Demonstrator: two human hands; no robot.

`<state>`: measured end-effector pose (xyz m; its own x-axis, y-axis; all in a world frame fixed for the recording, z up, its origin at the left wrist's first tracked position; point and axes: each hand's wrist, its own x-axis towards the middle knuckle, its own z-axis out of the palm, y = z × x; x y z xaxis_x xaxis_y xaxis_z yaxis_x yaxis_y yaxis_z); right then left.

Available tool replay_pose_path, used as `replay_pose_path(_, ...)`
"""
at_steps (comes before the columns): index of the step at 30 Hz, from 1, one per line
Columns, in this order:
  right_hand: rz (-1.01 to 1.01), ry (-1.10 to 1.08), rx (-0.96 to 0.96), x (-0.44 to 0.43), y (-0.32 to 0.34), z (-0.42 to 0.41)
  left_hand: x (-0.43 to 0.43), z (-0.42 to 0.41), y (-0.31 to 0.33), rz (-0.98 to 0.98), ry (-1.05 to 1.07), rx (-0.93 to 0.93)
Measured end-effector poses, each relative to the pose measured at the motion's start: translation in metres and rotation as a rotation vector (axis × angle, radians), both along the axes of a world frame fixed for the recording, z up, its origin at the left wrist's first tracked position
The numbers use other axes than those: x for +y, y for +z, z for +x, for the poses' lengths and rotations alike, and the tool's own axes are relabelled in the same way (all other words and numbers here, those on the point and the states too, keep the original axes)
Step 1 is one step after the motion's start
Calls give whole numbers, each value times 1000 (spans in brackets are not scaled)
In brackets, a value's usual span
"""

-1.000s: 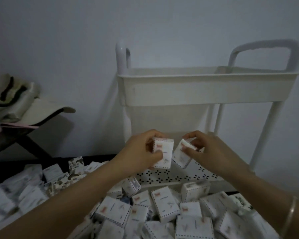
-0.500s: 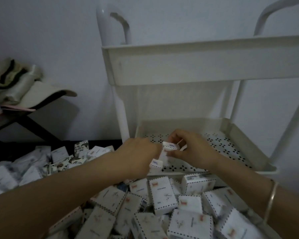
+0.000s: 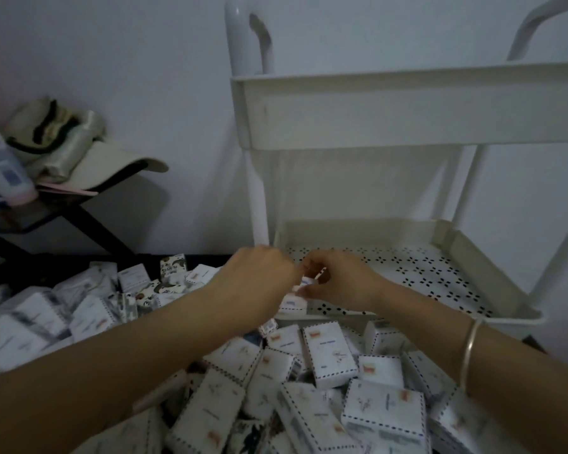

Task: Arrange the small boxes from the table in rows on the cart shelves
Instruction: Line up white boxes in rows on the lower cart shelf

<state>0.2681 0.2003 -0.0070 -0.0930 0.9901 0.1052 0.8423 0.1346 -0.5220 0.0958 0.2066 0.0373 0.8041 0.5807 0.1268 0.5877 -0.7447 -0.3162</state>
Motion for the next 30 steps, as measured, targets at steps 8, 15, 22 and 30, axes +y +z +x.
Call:
replay_pose_path(8, -104, 58, -38, 1, -2, -5, -20, -32, 7, -244, -37, -339)
replay_pose_path(15, -47, -22, -17, -22, 6, 8, -48, -6, -24, -346, -122, -347)
replay_pose_path(22, 54, -56, 11, -73, 38, 50, -46, 2, -32, -395, 18, -111)
replay_pose_path(30, -41, -99, -197, -117, 31, 69, -52, 5, -24, -484, 97, -169)
